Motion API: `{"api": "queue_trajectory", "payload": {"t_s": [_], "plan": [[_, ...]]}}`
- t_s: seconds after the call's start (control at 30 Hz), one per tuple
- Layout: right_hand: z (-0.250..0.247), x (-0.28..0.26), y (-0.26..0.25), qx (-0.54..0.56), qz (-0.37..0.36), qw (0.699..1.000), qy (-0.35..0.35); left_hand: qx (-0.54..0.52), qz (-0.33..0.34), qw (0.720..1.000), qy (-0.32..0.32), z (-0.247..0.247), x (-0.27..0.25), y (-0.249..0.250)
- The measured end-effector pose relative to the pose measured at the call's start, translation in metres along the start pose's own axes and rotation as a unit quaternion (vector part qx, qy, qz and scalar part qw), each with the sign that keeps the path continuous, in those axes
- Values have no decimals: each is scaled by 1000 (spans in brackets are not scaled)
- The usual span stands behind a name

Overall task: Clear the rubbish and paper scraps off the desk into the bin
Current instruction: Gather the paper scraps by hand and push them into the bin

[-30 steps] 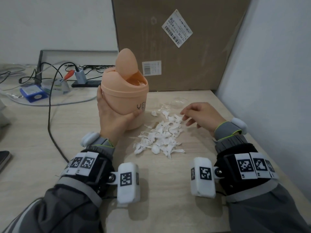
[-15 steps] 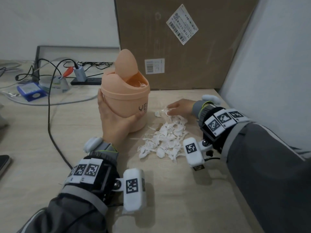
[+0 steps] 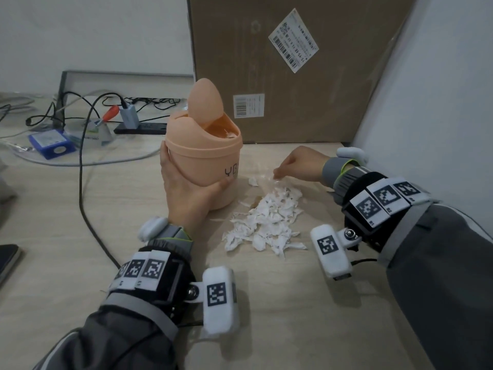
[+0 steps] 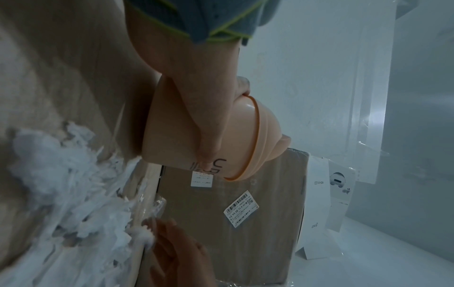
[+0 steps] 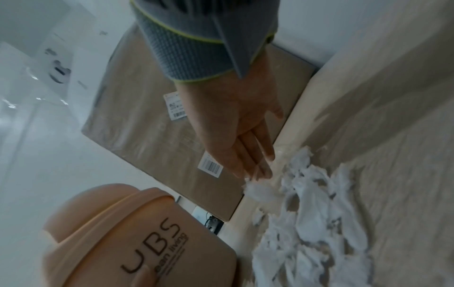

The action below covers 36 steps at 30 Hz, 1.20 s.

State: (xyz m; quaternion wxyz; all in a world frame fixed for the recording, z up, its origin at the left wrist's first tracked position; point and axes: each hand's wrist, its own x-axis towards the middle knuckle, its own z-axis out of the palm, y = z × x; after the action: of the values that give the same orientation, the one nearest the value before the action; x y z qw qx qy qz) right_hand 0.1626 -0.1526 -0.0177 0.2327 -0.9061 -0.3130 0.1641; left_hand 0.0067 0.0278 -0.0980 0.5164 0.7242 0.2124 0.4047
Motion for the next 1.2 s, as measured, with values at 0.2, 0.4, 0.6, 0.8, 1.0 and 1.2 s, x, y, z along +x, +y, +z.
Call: {"api": "queue_trajectory", "payload": {"t_s": [0.2,0.4,0.6,0.8,1.0,1.2], "plan": [[-3,-15,0,-101,-11,995,-5,1,-5,1000,4,1,0,1],[9,-10,1,-190,28,981,-23,4,-4,1000,3,0,-1,3],[16,-12,4,-270,6,955,-124,3,-5,1000,-2,0,-2,4],[19,-24,12,-212,-16,975,-57,3,-2,1000,-7,1,-1,2],[24,-28,13,-175,-27,982,72,14,1,1000,-15,0,0,1],[13,-32,17,12,-14,977,213,12,14,999,-28,1,-1,3]]}}
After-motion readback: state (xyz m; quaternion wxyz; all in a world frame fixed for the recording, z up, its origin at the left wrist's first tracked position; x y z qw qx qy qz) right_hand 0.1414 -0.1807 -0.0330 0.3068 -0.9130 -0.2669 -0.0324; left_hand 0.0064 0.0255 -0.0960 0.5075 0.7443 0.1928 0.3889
